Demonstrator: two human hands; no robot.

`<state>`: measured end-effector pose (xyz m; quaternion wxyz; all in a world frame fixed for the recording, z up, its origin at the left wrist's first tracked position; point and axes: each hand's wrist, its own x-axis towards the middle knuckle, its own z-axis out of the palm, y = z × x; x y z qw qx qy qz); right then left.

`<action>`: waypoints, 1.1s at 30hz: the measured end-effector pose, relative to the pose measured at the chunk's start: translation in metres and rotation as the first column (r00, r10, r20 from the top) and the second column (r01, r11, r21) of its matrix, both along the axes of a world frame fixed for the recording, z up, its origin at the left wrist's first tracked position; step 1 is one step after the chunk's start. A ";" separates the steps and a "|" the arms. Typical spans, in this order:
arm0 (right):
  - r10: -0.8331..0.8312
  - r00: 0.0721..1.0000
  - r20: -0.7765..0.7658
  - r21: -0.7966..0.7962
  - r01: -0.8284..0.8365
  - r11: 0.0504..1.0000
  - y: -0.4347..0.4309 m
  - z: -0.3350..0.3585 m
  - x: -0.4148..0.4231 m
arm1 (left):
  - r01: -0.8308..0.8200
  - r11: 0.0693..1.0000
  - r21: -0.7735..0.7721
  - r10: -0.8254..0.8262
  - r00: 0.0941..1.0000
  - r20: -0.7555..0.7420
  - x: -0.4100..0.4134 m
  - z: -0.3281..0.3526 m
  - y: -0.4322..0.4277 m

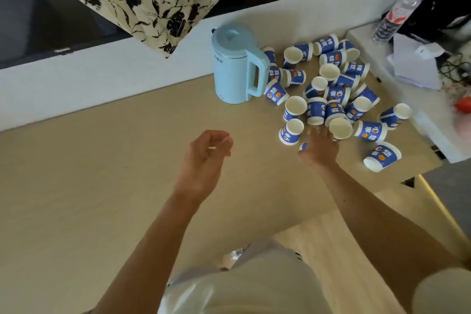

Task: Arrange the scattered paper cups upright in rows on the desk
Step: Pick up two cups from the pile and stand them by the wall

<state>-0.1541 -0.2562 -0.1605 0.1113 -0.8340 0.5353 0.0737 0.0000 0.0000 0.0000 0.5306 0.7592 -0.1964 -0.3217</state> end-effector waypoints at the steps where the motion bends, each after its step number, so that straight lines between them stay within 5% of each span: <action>1: -0.003 1.000 -0.005 0.025 0.003 1.000 0.000 0.001 0.001 | 0.003 1.000 -0.009 -0.003 1.000 -0.007 -0.001 0.000 -0.003; 9: 0.030 0.999 0.018 0.091 -0.032 0.995 -0.001 -0.005 -0.001 | 0.046 0.999 0.014 -0.044 0.994 -0.098 -0.010 -0.014 -0.023; 13: -0.054 0.975 0.216 0.208 0.008 0.978 0.000 0.006 0.005 | 0.066 0.997 0.046 -0.058 0.984 -0.168 -0.018 -0.024 -0.035; 17: -0.319 0.642 0.698 0.408 0.010 0.913 0.025 0.039 0.022 | 0.086 0.991 0.102 -0.054 0.957 -0.284 -0.026 -0.035 -0.047; 20: -0.424 0.394 0.816 0.520 -0.177 0.836 0.057 0.063 0.033 | 0.048 0.990 0.136 0.008 0.925 -0.380 -0.028 -0.039 -0.055; 22: -0.449 0.318 0.835 0.537 -0.288 0.793 0.075 0.069 0.034 | -0.001 0.993 0.121 0.055 0.894 -0.445 -0.027 -0.039 -0.060; 25: -0.426 0.303 0.852 0.519 -0.383 0.764 0.091 0.073 0.033 | -0.072 0.996 0.046 0.085 0.865 -0.495 -0.025 -0.039 -0.064; 30: -0.170 0.449 0.877 0.410 -0.516 0.752 0.094 0.081 0.033 | -0.233 0.972 -0.017 0.204 0.881 -0.426 -0.025 -0.039 -0.065; 33: -0.088 0.464 0.882 0.309 -0.427 0.850 0.066 0.083 0.037 | -0.256 0.967 0.010 0.244 0.907 -0.343 -0.021 -0.042 -0.058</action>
